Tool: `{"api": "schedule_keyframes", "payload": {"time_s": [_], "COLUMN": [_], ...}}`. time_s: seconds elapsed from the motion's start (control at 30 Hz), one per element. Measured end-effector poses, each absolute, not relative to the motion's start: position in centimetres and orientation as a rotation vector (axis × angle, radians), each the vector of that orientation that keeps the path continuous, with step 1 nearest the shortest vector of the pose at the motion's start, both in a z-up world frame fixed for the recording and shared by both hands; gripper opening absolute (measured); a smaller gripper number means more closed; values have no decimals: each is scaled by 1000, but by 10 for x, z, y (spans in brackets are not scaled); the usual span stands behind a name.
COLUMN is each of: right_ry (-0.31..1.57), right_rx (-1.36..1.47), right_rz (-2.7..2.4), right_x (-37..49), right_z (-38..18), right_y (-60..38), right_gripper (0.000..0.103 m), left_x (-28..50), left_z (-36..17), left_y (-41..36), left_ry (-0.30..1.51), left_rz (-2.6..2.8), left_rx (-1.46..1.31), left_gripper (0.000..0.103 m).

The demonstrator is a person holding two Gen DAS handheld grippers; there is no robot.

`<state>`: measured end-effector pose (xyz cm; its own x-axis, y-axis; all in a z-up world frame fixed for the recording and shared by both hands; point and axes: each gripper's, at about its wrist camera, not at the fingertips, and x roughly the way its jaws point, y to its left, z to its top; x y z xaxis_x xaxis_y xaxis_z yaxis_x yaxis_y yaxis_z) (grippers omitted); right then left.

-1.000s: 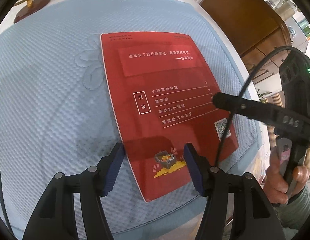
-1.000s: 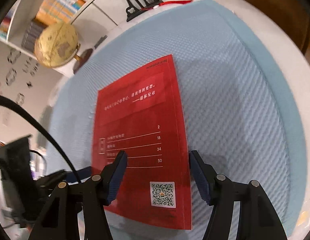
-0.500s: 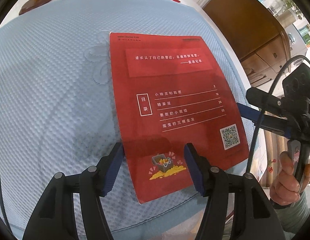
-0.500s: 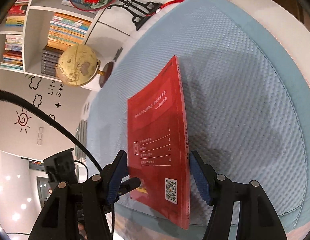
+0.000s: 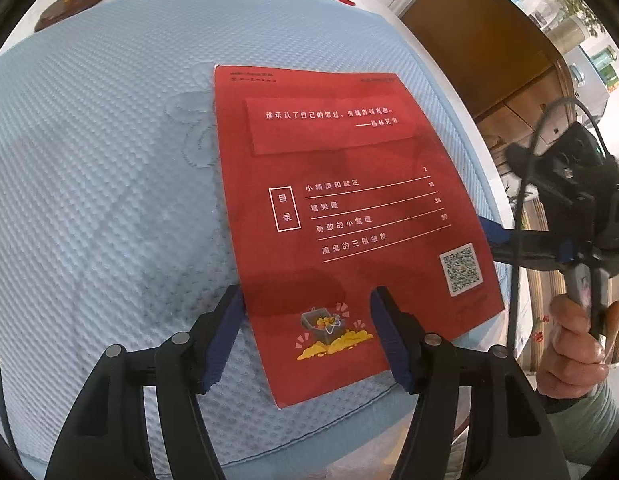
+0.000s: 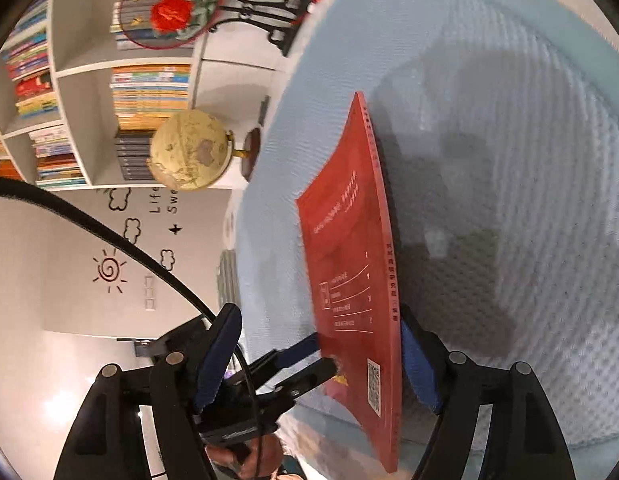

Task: Organize books
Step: 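Grip the red book edge with the right gripper and lift to flip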

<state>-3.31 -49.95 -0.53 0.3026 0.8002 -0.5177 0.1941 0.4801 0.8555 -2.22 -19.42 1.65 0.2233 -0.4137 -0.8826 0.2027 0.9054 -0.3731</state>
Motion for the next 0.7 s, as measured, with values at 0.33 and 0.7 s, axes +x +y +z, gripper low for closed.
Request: {"api": "schedule_keyframes", "payload": {"time_s": [0.33,0.7], "right_ry": [1240,1274], "right_rx": [996,972], "right_rz": [530,538], "right_x": [-29,-29], "right_z": [-9,-20], "right_y": [-487,-491], "right_gripper": [71,64], "left_x": [-24,-31], "left_z": [17,42], "left_y": [-198,-174], "left_ry": [1268,1195], "left_rz": [-441,-399], "left_rx": [-208,-277], "left_gripper": [63,60]}}
